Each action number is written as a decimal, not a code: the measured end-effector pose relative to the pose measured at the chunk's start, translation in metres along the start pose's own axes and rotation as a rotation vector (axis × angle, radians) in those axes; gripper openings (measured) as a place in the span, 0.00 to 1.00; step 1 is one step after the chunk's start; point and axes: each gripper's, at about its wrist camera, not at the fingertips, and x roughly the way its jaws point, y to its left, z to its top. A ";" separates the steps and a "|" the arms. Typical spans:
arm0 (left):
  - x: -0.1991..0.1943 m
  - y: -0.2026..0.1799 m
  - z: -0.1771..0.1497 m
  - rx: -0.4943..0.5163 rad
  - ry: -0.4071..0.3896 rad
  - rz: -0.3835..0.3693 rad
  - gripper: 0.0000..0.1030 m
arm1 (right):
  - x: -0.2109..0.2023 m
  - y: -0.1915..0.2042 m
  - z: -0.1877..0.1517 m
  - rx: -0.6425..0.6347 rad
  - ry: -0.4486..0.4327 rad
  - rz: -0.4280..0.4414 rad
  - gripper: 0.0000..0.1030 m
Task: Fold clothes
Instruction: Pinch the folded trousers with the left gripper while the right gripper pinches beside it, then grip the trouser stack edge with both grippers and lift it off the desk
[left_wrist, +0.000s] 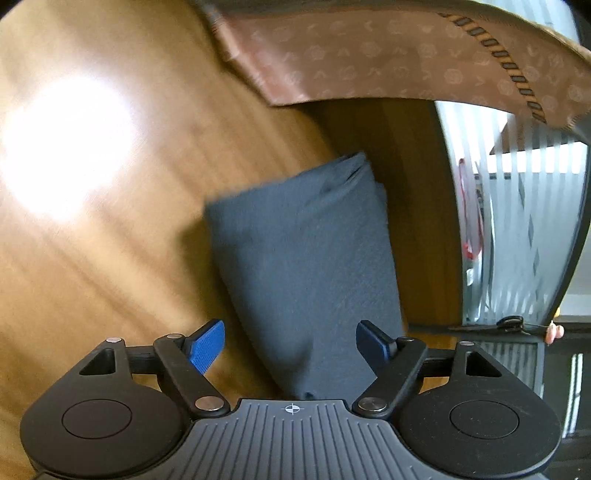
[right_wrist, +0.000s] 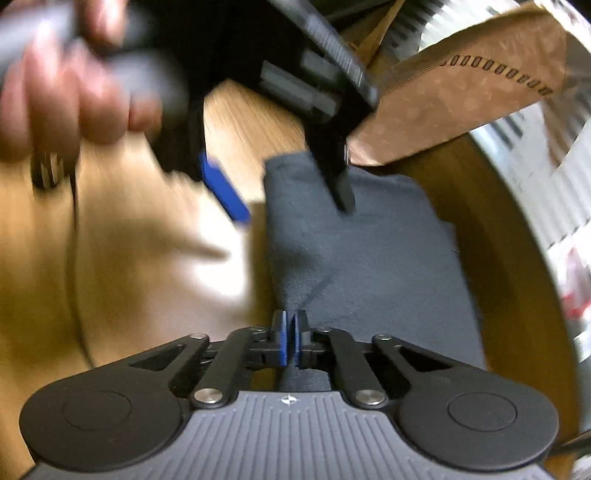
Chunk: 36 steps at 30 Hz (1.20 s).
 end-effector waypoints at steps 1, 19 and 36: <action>0.000 0.005 -0.003 -0.013 0.008 -0.002 0.72 | -0.002 0.006 0.005 0.003 -0.008 0.013 0.00; 0.016 0.017 -0.008 -0.009 0.044 0.028 0.69 | -0.014 -0.071 -0.009 0.299 0.026 0.150 0.66; 0.052 -0.013 -0.020 0.134 0.043 0.027 0.75 | 0.070 -0.259 -0.056 0.599 0.050 0.219 0.97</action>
